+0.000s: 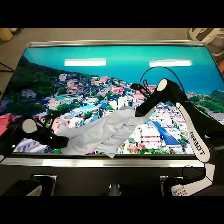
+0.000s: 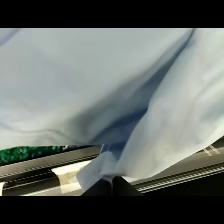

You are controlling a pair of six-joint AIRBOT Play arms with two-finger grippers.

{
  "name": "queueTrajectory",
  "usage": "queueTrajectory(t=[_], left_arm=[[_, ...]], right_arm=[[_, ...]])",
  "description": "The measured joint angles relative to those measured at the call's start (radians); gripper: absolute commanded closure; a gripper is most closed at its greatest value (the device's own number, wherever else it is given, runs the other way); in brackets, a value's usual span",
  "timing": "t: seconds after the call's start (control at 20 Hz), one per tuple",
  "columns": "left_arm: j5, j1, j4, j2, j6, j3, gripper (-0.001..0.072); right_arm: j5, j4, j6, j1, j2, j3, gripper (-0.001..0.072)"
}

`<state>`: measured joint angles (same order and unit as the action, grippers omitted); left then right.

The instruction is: Fold the shirts.

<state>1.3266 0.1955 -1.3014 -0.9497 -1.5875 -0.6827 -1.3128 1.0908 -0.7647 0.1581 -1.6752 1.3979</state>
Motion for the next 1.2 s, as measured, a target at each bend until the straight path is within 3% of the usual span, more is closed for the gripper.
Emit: queueTrajectory(t=[0.15, 0.3, 0.45, 0.65, 0.9, 1.2], left_arm=[[0.064, 0.000, -0.115, 0.089, 0.011, -0.248, 0.0685], [0.074, 0.000, -0.221, 0.151, 0.015, -0.640, 0.0685], [-0.026, 0.000, -0.270, 0.176, 0.005, -1.004, 0.0685], [-0.178, 0.000, -0.276, 0.186, -0.010, -1.236, 0.0685], [-0.239, 0.000, -0.272, 0.167, -0.014, -1.255, 0.0684], [-0.256, 0.000, -0.298, 0.058, -0.008, -1.096, 0.0684]], right_arm=[[0.031, 0.024, 0.003, 0.005, 0.148, 0.108, 0.0687], [0.154, 0.076, -0.001, 0.006, 0.377, 0.241, 0.0687], [0.304, 0.146, -0.032, 0.006, 0.619, 0.307, 0.0688], [0.368, 0.229, -0.108, 0.008, 0.855, 0.336, 0.0687], [0.265, 0.347, -0.190, 0.008, 0.944, 0.345, 0.0686], [-0.108, 0.470, -0.243, 0.008, 0.755, 0.341, 0.0686]])
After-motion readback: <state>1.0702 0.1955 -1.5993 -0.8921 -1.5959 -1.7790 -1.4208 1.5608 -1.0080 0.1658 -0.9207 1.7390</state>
